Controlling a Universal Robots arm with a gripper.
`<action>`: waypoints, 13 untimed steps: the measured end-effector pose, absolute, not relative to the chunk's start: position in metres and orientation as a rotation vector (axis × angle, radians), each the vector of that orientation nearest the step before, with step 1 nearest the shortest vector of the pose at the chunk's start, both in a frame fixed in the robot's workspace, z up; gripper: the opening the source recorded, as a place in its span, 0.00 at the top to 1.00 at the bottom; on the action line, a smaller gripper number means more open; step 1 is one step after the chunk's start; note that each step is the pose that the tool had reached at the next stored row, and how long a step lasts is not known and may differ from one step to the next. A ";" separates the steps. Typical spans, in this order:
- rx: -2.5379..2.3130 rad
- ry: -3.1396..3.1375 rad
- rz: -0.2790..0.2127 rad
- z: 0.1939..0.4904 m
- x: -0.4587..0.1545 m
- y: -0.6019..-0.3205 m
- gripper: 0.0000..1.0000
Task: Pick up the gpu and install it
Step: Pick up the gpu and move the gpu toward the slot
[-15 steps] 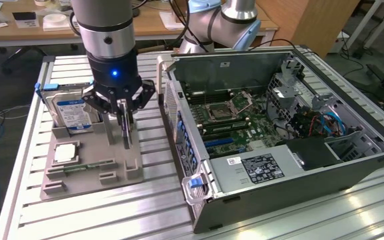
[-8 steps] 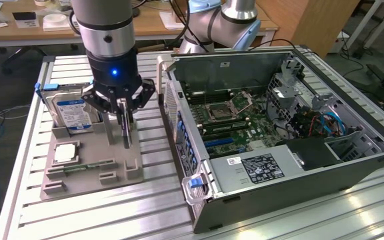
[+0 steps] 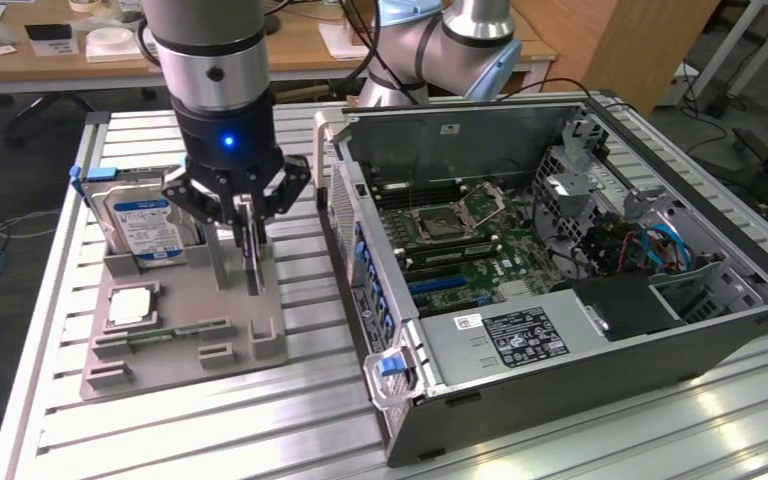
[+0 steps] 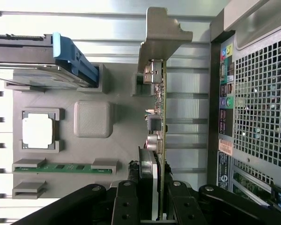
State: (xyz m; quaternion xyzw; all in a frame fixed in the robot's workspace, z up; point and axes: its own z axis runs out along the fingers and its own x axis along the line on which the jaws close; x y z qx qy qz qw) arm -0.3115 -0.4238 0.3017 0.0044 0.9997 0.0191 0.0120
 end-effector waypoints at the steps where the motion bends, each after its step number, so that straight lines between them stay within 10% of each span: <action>1: 0.014 3.117 0.060 0.302 -0.312 -0.424 0.72; 13: 0.014 3.117 0.060 0.307 -0.312 -0.424 0.72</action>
